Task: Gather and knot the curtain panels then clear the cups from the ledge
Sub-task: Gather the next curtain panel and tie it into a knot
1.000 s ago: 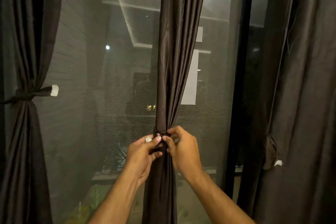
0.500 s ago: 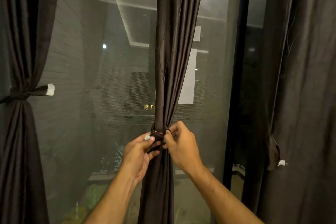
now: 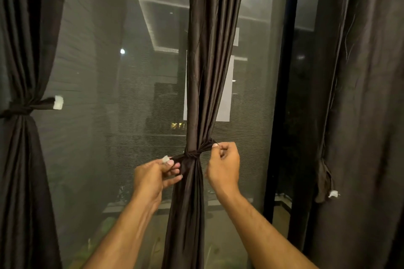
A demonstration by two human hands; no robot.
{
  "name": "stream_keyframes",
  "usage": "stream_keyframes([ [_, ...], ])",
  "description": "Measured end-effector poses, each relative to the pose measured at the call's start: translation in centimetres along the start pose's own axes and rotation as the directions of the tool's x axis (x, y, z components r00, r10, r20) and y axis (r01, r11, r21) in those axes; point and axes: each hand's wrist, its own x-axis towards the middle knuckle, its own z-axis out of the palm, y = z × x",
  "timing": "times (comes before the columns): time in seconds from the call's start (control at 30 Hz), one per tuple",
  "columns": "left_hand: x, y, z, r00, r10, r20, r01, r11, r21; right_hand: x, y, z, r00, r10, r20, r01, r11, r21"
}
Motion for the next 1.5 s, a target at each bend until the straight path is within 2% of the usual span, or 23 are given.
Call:
stream_keyframes([
  [0.07,-0.4,-0.6,0.4,0.999,0.015,-0.042,-0.018,0.997,-0.075,-0.2,0.1,-0.4,0.998,-0.007,0.063,0.006,1.0,0.023],
  [0.13,-1.6,-1.5,1.4,0.995,0.069,-0.073,-0.078,0.988,-0.13,0.2,0.2,-1.7,0.982,-0.018,0.19,0.014,1.0,0.024],
  [0.2,-3.2,-2.8,3.1,0.986,0.151,-0.075,-0.159,0.981,-0.11,1.1,0.3,-3.5,0.964,-0.043,0.262,0.044,0.999,0.003],
  [0.23,-3.9,-3.5,4.4,0.979,0.198,-0.042,-0.201,0.978,-0.064,1.9,0.5,-4.7,0.965,-0.068,0.254,0.08,0.996,-0.037],
  [0.33,-4.8,-5.2,9.6,0.933,0.32,0.164,-0.337,0.937,0.091,5.0,1.1,-9.7,0.973,-0.181,0.147,0.205,0.963,-0.174],
  [0.43,-3.4,-6.3,16.2,0.871,0.36,0.333,-0.437,0.878,0.194,8.9,1.3,-16.2,0.97,-0.242,0.012,0.238,0.942,-0.237],
  [0.53,-1.0,-7.6,24.3,0.782,0.421,0.459,-0.558,0.801,0.216,13.3,0.5,-22.9,0.943,-0.323,-0.081,0.284,0.907,-0.311],
  [0.63,0.5,-8.7,33.6,0.675,0.495,0.547,-0.675,0.714,0.187,18.8,-0.7,-29.5,0.884,-0.426,-0.191,0.35,0.875,-0.334],
  [0.8,1.9,-6.5,46.8,0.557,0.626,0.546,-0.814,0.541,0.209,30.0,-3.2,-37.4,0.856,-0.459,-0.237,0.382,0.871,-0.308],
  [0.9,2.8,-3.5,52.4,0.546,0.652,0.526,-0.835,0.475,0.277,36.3,-5.2,-39.6,0.867,-0.459,-0.195,0.37,0.854,-0.366],
  [1.0,3.8,-0.8,56.6,0.546,0.694,0.469,-0.837,0.462,0.292,41.8,-6.7,-40.9,0.851,-0.466,-0.244,0.31,0.818,-0.484],
  [1.07,3.9,0.4,58.2,0.547,0.712,0.44,-0.836,0.444,0.321,44.8,-7.4,-41.9,0.876,-0.375,-0.304,0.201,0.856,-0.477],
  [1.13,4.1,0.8,59.4,0.537,0.74,0.406,-0.841,0.434,0.322,47.0,-8.1,-43.1,0.921,-0.235,-0.311,0.106,0.919,-0.38],
  [1.2,4.4,0.8,60.0,0.533,0.758,0.375,-0.843,0.438,0.312,48.3,-8.3,-43.4,0.943,-0.192,-0.272,0.091,0.935,-0.344],
  [1.37,5.9,0.5,60.3,0.536,0.757,0.374,-0.844,0.474,0.25,48.5,-9.3,-40.1,0.915,-0.402,-0.025,0.348,0.819,-0.455],
  [1.5,5.4,1.3,60.1,0.496,0.783,0.375,-0.867,0.468,0.168,45.8,-12.1,-34.5,0.795,-0.564,0.223,0.584,0.611,-0.534],
])
